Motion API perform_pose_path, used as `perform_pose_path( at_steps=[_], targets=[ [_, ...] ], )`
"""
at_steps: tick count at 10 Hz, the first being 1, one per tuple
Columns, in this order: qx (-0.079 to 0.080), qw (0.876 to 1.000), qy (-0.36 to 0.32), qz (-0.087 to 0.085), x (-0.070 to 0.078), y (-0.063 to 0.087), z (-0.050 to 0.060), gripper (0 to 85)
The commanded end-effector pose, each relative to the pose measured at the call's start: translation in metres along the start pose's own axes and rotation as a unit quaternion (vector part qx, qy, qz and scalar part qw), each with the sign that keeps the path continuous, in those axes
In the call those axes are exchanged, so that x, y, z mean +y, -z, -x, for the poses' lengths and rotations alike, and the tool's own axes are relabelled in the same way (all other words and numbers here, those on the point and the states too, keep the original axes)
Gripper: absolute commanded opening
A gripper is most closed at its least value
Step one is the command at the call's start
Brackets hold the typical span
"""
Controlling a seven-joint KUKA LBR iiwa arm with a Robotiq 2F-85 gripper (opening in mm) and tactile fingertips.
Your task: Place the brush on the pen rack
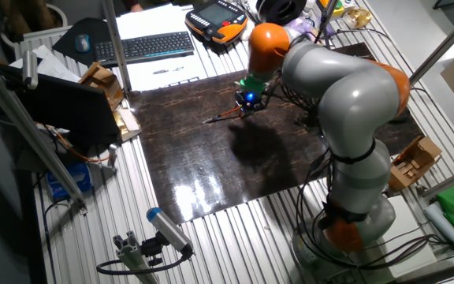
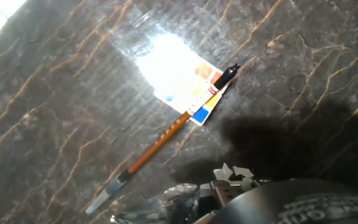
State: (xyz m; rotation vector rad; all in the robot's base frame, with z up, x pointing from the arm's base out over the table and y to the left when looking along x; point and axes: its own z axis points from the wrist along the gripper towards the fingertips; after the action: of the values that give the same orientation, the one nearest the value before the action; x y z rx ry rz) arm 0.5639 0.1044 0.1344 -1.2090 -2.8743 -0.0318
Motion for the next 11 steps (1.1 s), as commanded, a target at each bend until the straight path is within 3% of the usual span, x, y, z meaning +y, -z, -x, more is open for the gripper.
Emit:
perform_pose_path(
  at_steps=[1, 3, 4, 6, 10, 11],
  targets=[
    [-0.004, 1.000, 0.001, -0.004, 0.0006, -0.0006, 0.0032, 0.7],
    [-0.003, 1.000, -0.004, -0.008, 0.0012, -0.0033, 0.0057, 0.7],
    [0.004, 1.000, -0.009, 0.000, 0.0009, -0.0030, 0.0060, 0.7],
    [0.009, 1.000, -0.014, -0.010, -0.0024, 0.0017, 0.0063, 0.7],
    [0.020, 0.998, -0.066, 0.000, -0.0024, 0.0017, 0.0063, 0.7],
    [0.029, 0.996, -0.081, 0.007, -0.0024, 0.0017, 0.0063, 0.7]
  ],
)
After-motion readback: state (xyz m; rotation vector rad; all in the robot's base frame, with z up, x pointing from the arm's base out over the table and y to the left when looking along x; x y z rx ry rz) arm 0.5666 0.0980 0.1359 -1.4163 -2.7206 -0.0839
